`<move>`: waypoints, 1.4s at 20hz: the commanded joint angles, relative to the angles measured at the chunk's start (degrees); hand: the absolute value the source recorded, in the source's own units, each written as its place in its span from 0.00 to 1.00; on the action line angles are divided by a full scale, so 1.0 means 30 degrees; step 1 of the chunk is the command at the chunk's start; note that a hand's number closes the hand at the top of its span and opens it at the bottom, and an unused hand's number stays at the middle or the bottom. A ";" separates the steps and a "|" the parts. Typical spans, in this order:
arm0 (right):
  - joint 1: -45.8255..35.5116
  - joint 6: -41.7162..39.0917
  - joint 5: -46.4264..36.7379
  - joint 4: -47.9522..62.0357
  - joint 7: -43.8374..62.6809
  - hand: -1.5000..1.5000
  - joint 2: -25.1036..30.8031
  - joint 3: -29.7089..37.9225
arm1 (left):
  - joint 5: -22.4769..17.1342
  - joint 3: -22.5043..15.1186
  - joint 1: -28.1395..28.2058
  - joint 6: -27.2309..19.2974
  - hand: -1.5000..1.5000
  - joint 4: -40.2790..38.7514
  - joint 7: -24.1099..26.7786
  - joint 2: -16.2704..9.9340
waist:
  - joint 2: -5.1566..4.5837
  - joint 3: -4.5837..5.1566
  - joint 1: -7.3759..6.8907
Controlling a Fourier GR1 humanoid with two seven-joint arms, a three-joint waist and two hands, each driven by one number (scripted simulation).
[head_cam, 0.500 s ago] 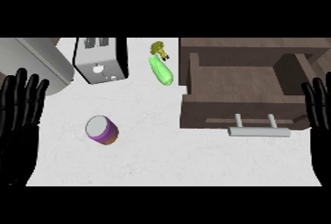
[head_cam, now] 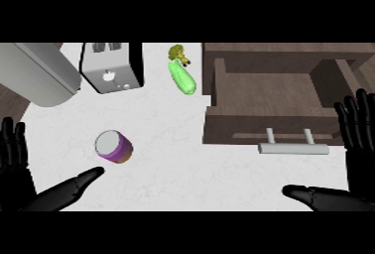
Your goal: Pick up the can, place it into the drawer and close the drawer
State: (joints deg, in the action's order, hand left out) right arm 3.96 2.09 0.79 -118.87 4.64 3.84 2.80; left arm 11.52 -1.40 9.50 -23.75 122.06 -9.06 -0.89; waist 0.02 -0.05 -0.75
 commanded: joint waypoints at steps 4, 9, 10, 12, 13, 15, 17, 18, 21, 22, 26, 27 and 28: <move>-0.0053 0.0517 0.0142 -0.0241 0.3156 0.00 0.0193 0.0358 | 0.2347 -0.1568 0.1339 -0.4307 0.00 0.0891 -0.4314 0.0290 | 0.0006 0.0010 0.0212; 0.1200 0.0287 -0.0421 -0.0174 0.1820 0.00 -0.0386 -0.0239 | 0.6143 -0.4201 0.1121 -0.5527 0.00 0.3059 -0.7821 0.0295 | 0.0010 0.0001 0.0258; 0.0648 -0.0265 0.1029 -0.0913 0.2592 0.00 0.0578 0.1461 | 0.4908 -0.3623 0.1845 -0.5073 0.00 0.2865 -0.6256 0.0296 | 0.0016 0.0012 0.0241; 0.0596 0.0072 -0.0171 -0.0168 0.2057 0.00 -0.0048 0.0371 | 0.5568 -0.3032 -0.0221 -0.5012 0.00 0.1800 -0.7768 0.0297 | 0.0000 0.0012 0.0265; 0.0390 -0.0660 0.0817 0.0956 0.0962 0.00 0.0450 0.1373 | 0.5827 -0.4859 0.0203 -0.6981 0.00 0.0299 -0.6314 0.0297 | -0.0004 0.0011 0.0270; 0.0762 -0.0307 0.0385 0.0860 0.0657 0.00 0.0011 0.1225 | 0.5149 -0.3616 -0.0438 -0.5664 0.00 0.0282 -0.6699 0.0297 | -0.0001 0.0012 0.0271; 0.0141 -0.0346 0.0404 0.1611 0.0774 0.00 0.0246 0.1539 | 0.4675 -0.3093 -0.0795 -0.5653 0.00 -0.0547 -0.7093 0.0297 | -0.0011 0.0013 0.0258; 0.1759 -0.0168 -0.0029 -0.1420 0.2150 0.00 -0.0169 0.0522 | 0.5249 -0.4426 -0.1235 -0.6981 0.00 -0.1121 -0.6985 0.0297 | 0.0008 0.0016 0.0341; -0.0222 -0.0704 0.1536 -0.0436 0.2857 0.00 0.0965 0.2305 | 0.3458 -0.3483 -0.0826 -0.6702 0.00 -0.2581 -0.5021 0.0297 | -0.0003 0.0020 0.0275; 0.1039 -0.1079 0.1557 -0.0168 0.1793 0.00 0.0438 0.1910 | 0.3252 -0.3612 -0.1891 -0.7502 0.00 -0.3582 -0.5098 0.0297 | -0.0005 0.0017 0.0325; 0.1580 -0.0743 0.0974 -0.1989 0.2302 0.00 0.0211 0.1662 | 0.3205 -0.5086 -0.0505 -0.8736 0.00 -0.4206 -0.4170 0.0298 | 0.0012 0.0021 0.0315; 0.0407 -0.0952 0.1360 -0.0227 0.1937 0.00 0.0700 0.2360 | 0.1719 -0.3811 -0.1348 -0.8745 0.00 -0.6297 -0.2478 0.0298 | -0.0016 0.0027 0.0303; 0.1333 -0.0842 0.0748 -0.1245 0.2172 0.00 0.0270 0.1656 | 0.1198 -0.4471 -0.1033 -0.9229 0.00 -0.6473 -0.1753 0.0298 | -0.0001 0.0027 0.0311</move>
State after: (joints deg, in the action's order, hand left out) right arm 7.00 -0.32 3.82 -120.53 9.91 4.91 8.42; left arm 19.61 -14.09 7.06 -48.29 109.25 -20.63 -0.01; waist 0.02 0.01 0.14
